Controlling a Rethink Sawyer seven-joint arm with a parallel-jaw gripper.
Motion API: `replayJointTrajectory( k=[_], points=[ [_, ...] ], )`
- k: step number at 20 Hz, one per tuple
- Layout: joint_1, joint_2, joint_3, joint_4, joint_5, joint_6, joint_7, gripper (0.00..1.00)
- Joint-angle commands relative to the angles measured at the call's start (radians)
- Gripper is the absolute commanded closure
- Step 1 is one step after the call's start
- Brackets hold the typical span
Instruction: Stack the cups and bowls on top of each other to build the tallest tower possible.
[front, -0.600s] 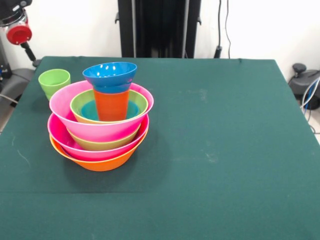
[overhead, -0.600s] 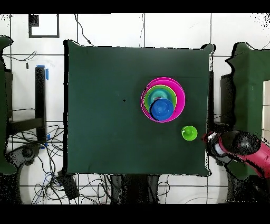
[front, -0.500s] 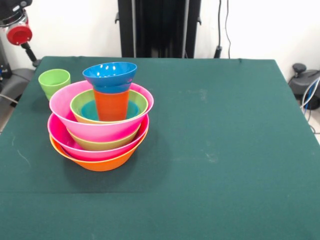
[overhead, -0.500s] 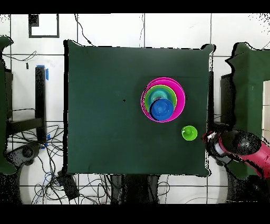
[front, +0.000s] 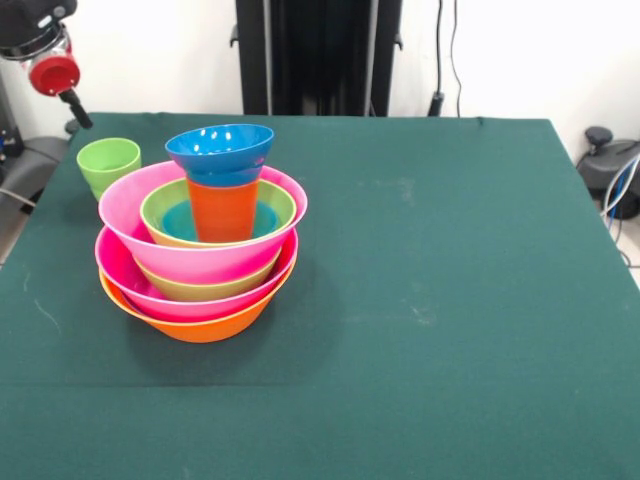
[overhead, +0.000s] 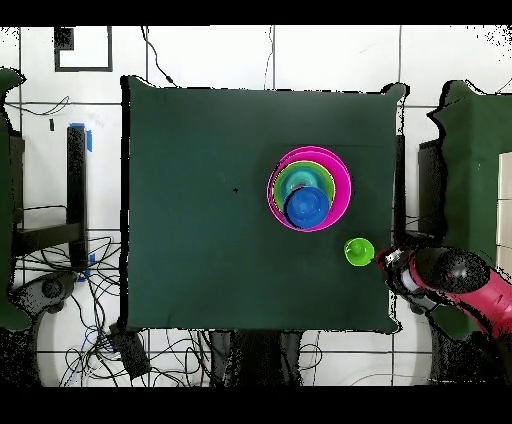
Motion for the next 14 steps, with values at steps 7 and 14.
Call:
replayJointTrajectory(
  k=[7, 14],
  points=[
    [0.020, 0.083, 0.140, 0.073, 0.013, -0.048, -0.099, 0.00],
    [0.013, 0.139, 0.150, 0.022, -0.013, -0.074, -0.120, 0.00]
  ],
)
